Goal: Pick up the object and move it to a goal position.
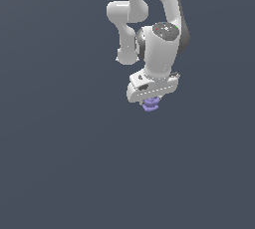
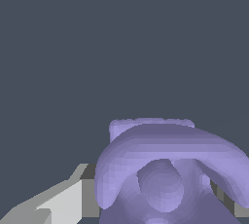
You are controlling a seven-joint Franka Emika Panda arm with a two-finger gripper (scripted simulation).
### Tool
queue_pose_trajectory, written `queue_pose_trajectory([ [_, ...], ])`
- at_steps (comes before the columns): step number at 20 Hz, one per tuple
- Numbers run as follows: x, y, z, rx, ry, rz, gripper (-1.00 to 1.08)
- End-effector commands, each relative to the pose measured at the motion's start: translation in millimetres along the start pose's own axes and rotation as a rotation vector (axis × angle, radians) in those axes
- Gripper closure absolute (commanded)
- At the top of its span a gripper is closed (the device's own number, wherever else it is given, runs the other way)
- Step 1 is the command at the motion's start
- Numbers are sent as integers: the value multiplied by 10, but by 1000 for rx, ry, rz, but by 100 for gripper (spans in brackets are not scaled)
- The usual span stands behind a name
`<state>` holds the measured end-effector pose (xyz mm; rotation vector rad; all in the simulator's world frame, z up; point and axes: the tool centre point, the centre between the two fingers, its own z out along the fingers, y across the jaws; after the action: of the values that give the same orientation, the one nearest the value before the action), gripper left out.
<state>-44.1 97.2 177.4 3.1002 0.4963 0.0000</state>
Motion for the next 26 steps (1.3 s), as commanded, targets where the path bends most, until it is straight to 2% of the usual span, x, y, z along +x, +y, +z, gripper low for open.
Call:
queue_pose_trajectory([
  [1,-82,-91,-242,0,0,0,108],
  [16,-550,-674,-1796,0,0,-1,108],
  [26,-721,-915,-2470,1,0,-1,108],
])
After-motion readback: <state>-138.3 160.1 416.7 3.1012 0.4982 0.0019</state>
